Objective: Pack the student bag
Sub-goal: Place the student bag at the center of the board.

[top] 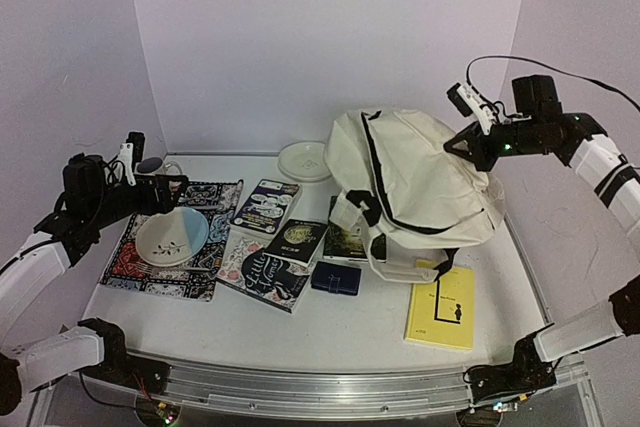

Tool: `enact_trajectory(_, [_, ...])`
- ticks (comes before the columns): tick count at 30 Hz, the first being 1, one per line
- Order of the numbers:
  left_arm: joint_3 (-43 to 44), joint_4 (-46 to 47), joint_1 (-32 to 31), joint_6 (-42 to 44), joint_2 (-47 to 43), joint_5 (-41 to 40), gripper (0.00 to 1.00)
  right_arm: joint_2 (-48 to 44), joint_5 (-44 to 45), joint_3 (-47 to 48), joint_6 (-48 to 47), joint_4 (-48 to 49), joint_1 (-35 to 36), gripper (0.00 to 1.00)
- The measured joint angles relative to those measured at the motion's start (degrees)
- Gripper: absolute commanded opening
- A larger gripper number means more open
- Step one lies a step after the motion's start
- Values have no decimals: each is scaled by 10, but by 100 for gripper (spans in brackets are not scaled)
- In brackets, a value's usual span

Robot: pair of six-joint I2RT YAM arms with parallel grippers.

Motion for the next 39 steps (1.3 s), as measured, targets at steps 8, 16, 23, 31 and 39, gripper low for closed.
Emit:
enact_trajectory(8, [38,-3,-23,-32,5,45,96,-85,-88,-124,-136,-19,36,5])
enact_trajectory(16, [64,-7,-178,-60,86,18,93,-27,-73,-189,-236,8,109,0])
enact_trajectory(23, [91,-13,-293,-80,170,-47,93,51,-34,-233,-286,68,146,20])
enact_trajectory(31, [132,-7,-375,-100,269,-102,93,64,-19,-218,-222,142,150,55])
enact_trajectory(39, [195,22,-414,-94,382,-122,93,24,110,-202,19,167,149,84])
